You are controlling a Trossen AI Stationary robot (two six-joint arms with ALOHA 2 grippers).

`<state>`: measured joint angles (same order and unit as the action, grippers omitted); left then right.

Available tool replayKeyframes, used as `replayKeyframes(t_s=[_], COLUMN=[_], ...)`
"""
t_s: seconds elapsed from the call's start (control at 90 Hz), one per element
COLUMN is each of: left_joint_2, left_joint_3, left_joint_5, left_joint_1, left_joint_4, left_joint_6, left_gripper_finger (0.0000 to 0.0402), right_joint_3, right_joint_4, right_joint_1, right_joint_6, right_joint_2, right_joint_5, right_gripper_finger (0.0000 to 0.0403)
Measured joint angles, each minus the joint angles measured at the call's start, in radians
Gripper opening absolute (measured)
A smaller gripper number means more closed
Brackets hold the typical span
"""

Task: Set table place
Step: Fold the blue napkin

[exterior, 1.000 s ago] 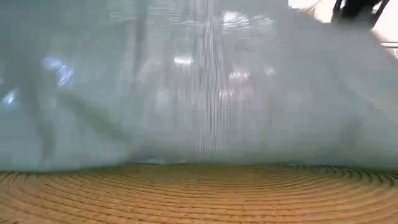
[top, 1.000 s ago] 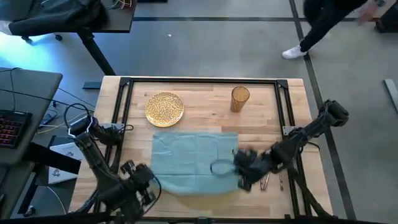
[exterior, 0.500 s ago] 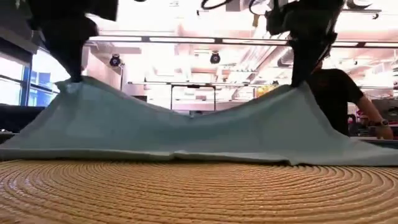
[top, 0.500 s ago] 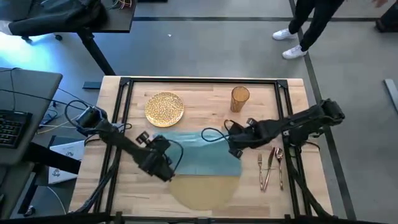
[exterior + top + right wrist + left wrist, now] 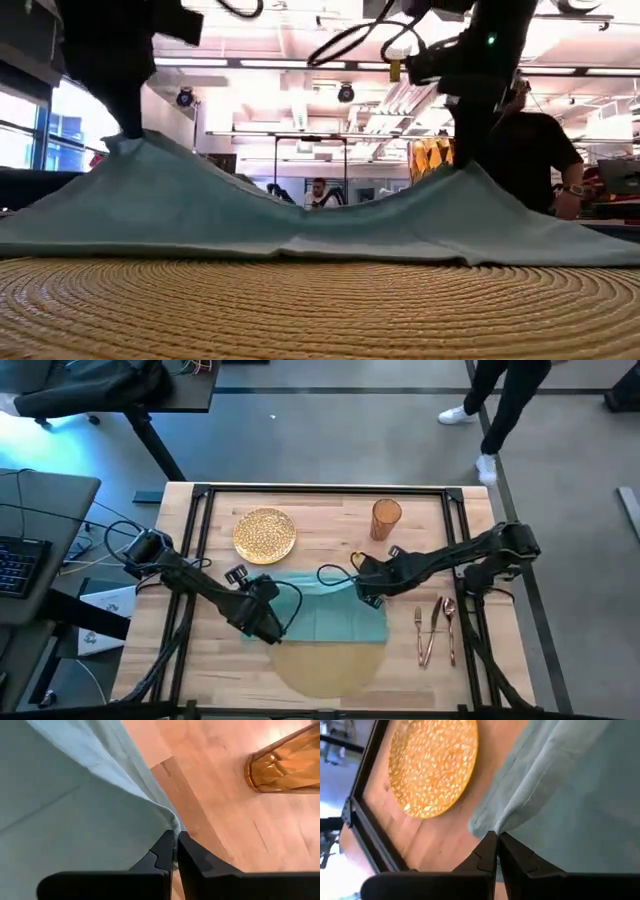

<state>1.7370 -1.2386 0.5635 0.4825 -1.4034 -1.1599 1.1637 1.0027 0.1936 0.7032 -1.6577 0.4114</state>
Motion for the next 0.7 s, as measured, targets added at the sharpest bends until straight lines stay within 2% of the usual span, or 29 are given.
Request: replayKeyframes(t_s=[0.122,0.244,0.444,0.578,0.7], left_joint_2=[0.000,0.000,-0.001,-0.001,-0.010], left_joint_3=[0.070,0.114,0.101,0.098,0.098], left_joint_5=[-0.075,-0.133,-0.113,-0.112,-0.114], left_joint_1=[-0.024,-0.044,-0.075,-0.107,-0.131], left_joint_4=[0.027,0.073,0.094,0.092,0.089], left_joint_6=[-0.072,-0.103,-0.095,-0.073,-0.044], left_gripper_finger=[0.0002,0.0018,0.0080,0.0122,0.0145], right_joint_3=[0.000,0.000,0.000,0.000,0.000], right_joint_4=[0.000,0.011,0.064,0.060,0.003], right_joint_1=[0.000,0.000,-0.017,-0.019,-0.029], right_joint_6=[0.029,0.081,0.153,0.112,0.001], right_joint_2=[-0.020,-0.025,-0.024,-0.024,-0.024], right_joint_5=[-0.001,-0.001,-0.002,-0.007,-0.107], right_gripper_finger=[0.0020,0.0065,0.0142,0.0171,0.0176])
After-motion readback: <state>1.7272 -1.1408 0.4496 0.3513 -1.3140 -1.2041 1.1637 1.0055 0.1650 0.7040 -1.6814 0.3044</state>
